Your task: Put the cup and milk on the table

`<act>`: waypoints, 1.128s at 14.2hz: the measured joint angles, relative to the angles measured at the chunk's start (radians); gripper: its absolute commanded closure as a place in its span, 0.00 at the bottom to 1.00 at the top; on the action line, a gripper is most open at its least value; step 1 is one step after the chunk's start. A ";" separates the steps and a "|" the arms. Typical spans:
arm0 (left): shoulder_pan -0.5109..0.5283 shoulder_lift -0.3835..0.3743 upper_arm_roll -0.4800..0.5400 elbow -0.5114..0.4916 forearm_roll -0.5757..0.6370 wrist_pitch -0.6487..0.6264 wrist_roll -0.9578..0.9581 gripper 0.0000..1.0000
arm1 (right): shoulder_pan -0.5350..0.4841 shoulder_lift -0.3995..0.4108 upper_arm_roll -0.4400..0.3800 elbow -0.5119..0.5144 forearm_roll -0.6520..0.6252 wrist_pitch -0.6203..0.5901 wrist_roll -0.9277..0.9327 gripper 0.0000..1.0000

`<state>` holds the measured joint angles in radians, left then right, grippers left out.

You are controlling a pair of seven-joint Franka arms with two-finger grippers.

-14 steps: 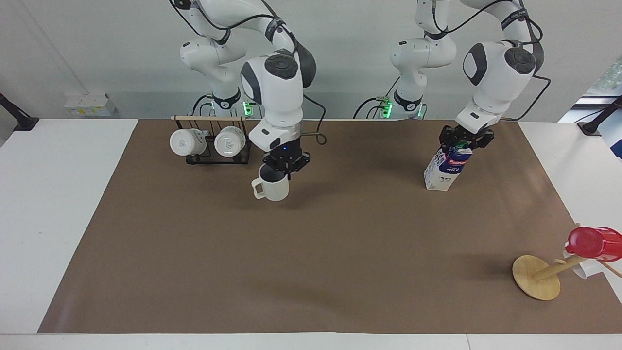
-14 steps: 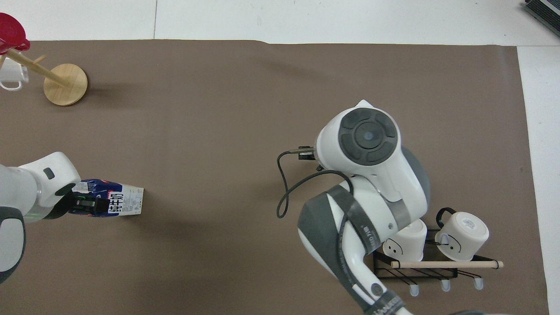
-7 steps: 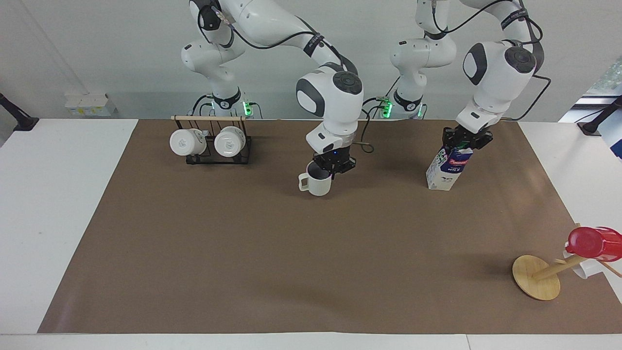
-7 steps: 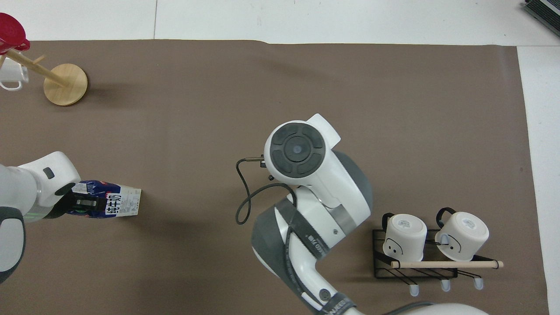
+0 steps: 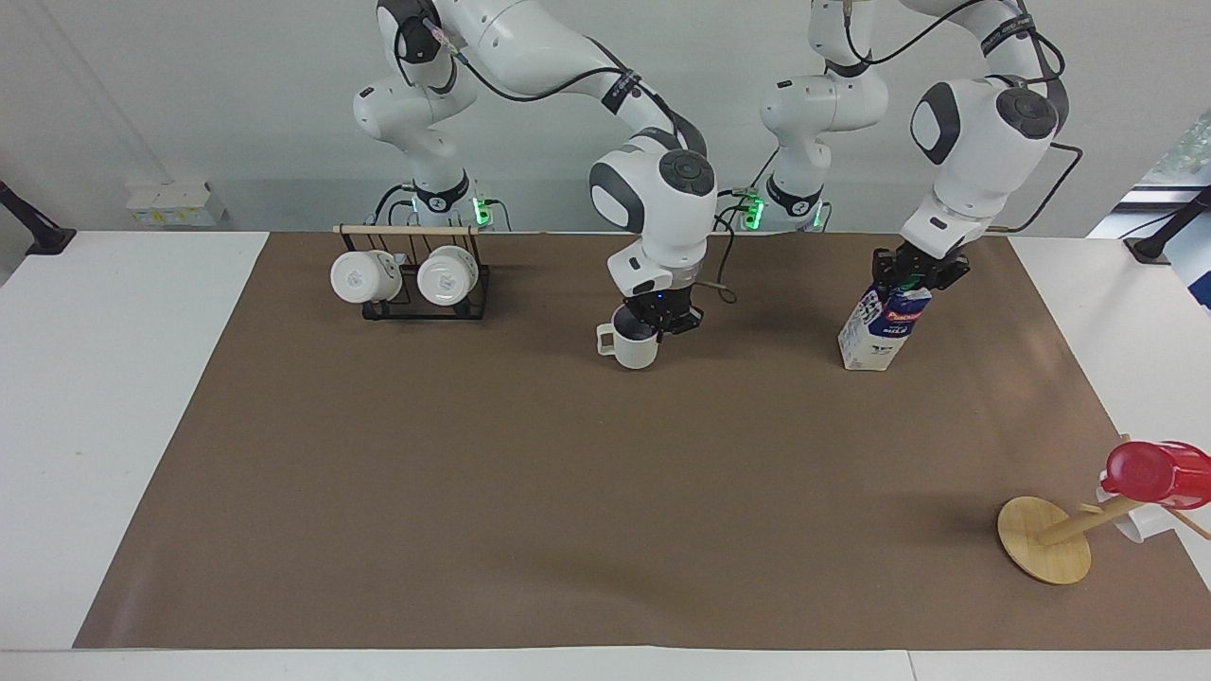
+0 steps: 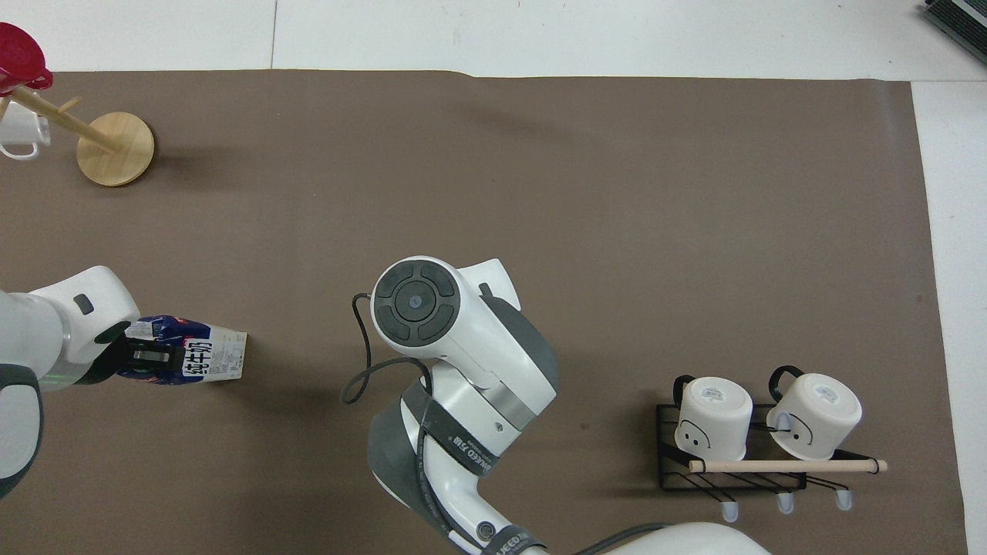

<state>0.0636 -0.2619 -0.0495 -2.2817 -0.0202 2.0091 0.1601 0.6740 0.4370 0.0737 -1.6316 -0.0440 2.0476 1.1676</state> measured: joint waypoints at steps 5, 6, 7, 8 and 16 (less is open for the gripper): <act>0.017 0.003 0.001 0.028 -0.022 -0.001 -0.001 0.55 | 0.000 0.000 -0.002 -0.016 -0.001 0.015 0.013 0.00; 0.019 0.003 0.001 0.033 -0.035 -0.004 -0.001 0.56 | 0.000 -0.001 -0.003 -0.014 -0.004 0.017 0.019 0.00; 0.021 0.003 0.001 0.044 -0.049 -0.013 -0.001 0.56 | -0.001 -0.004 -0.005 -0.009 -0.008 0.018 0.021 0.00; 0.022 0.003 0.001 0.058 -0.062 -0.029 -0.001 0.56 | -0.003 -0.008 -0.007 -0.002 -0.012 0.019 0.021 0.00; -0.151 0.017 -0.034 0.139 -0.109 -0.065 -0.311 0.56 | -0.187 -0.223 -0.018 0.012 -0.015 -0.092 -0.086 0.00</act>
<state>-0.0876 -0.2452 -0.0837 -2.1431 -0.1294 1.9445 -0.1504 0.4872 0.2142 0.0557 -1.6194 -0.0593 1.9560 1.0817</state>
